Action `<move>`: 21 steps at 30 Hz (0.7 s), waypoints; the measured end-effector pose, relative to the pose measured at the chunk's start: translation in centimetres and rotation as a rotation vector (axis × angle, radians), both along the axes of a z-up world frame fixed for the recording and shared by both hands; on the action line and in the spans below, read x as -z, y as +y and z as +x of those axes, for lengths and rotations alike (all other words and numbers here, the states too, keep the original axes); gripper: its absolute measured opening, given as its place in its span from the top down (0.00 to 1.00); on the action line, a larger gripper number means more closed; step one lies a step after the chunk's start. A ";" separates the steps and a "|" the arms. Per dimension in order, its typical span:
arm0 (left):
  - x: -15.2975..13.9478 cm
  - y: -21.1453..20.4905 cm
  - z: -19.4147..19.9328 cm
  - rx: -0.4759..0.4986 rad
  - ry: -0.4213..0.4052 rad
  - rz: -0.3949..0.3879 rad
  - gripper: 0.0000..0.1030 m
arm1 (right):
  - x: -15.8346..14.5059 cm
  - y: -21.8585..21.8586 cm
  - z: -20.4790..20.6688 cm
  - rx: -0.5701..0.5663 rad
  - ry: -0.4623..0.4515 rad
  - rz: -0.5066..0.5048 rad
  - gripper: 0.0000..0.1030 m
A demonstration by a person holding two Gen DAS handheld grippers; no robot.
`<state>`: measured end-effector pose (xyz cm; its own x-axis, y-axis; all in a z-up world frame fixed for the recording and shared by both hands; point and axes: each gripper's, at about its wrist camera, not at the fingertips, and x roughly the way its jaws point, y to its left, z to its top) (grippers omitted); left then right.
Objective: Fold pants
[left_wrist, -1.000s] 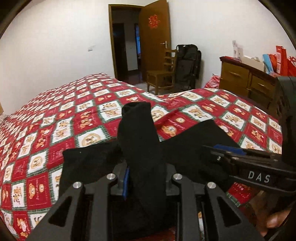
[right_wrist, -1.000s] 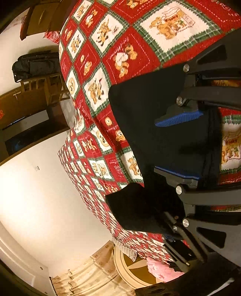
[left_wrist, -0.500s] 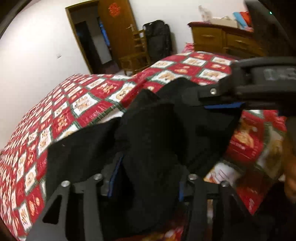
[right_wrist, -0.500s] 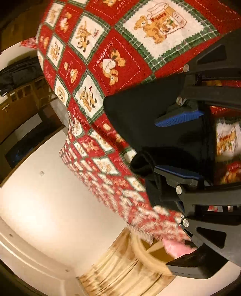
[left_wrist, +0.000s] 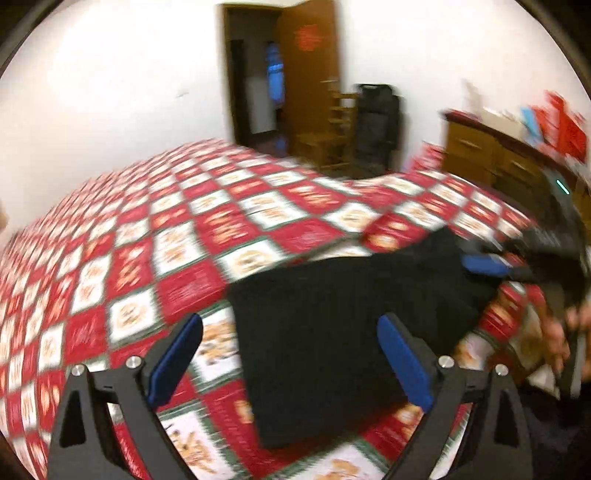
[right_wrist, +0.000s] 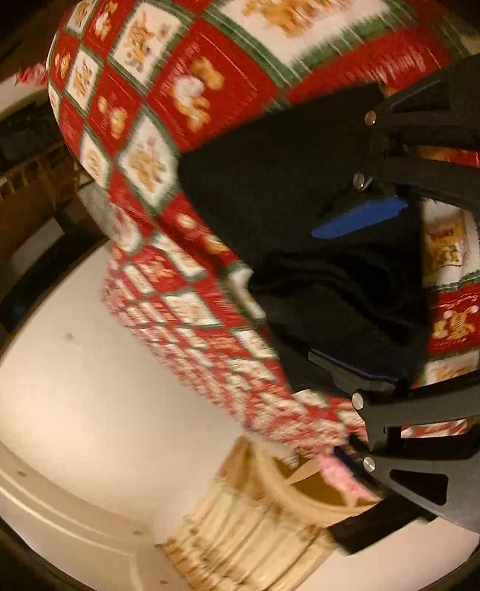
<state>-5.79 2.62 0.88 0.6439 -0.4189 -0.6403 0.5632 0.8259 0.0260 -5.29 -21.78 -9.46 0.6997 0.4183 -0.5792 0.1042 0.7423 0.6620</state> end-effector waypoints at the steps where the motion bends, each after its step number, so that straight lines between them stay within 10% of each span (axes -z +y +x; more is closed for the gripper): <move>1: 0.3 0.5 0.8 -0.052 0.019 -0.004 0.05 | 0.1 0.9 0.2 -0.013 0.010 -0.045 0.40; 6: 2.4 2.6 3.7 -0.232 0.149 -0.053 0.05 | 0.5 5.5 0.9 -0.092 0.051 -0.293 0.40; 9: 3.3 3.6 4.4 -0.289 0.192 -0.072 0.05 | 0.3 7.4 1.0 -0.144 0.021 -0.418 0.72; 12: 3.7 4.3 4.7 -0.340 0.203 -0.074 0.05 | -0.3 7.9 0.9 -0.159 -0.006 -0.480 0.78; 21: 1.8 4.8 5.8 -0.421 0.142 -0.091 0.05 | -8.6 7.0 0.1 -0.239 -0.276 -0.614 0.82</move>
